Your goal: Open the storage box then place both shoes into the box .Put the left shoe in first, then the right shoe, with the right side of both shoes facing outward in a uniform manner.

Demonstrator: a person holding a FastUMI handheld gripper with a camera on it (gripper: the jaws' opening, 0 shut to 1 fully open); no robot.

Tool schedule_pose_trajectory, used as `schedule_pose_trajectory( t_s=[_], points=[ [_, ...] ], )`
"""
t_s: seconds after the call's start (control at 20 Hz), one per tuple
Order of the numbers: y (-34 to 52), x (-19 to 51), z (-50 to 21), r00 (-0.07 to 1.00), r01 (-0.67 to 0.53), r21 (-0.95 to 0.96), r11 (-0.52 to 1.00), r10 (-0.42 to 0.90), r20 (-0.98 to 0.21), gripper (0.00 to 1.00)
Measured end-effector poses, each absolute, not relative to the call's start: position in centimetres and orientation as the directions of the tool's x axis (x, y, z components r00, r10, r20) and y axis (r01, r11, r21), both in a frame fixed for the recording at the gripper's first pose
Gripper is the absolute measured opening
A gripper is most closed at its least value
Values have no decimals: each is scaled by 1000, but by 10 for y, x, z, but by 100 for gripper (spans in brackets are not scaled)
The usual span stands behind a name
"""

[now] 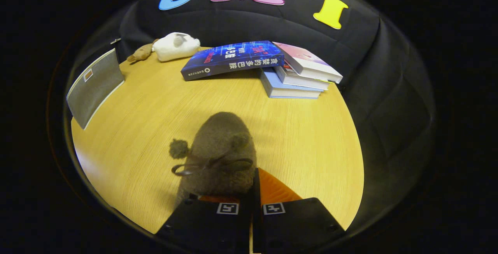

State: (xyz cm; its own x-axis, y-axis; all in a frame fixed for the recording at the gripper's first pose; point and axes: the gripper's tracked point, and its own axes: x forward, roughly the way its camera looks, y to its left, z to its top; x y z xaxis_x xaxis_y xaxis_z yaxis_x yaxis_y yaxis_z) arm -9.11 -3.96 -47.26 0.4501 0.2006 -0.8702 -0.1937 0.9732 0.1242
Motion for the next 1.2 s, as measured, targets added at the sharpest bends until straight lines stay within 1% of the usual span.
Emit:
schedule_pose_trajectory(
  t_s=[0.05,0.2,0.35,0.55,0.6,0.75,0.95,1.2],
  points=[
    [-42,-93,-470,440,-163,131,978,191,-877,6],
    [-42,-90,-446,457,-70,164,984,178,-872,6],
    [-41,-73,-397,516,-19,136,991,126,-847,6],
    [2,-45,-317,587,27,160,987,114,-802,6],
    [19,-37,-298,599,31,173,984,120,-792,6],
    [94,-16,-243,605,31,279,960,204,-769,6],
    [183,12,-184,621,23,368,929,275,-734,6],
    [295,23,-142,594,9,424,906,336,-731,6]
  ],
)
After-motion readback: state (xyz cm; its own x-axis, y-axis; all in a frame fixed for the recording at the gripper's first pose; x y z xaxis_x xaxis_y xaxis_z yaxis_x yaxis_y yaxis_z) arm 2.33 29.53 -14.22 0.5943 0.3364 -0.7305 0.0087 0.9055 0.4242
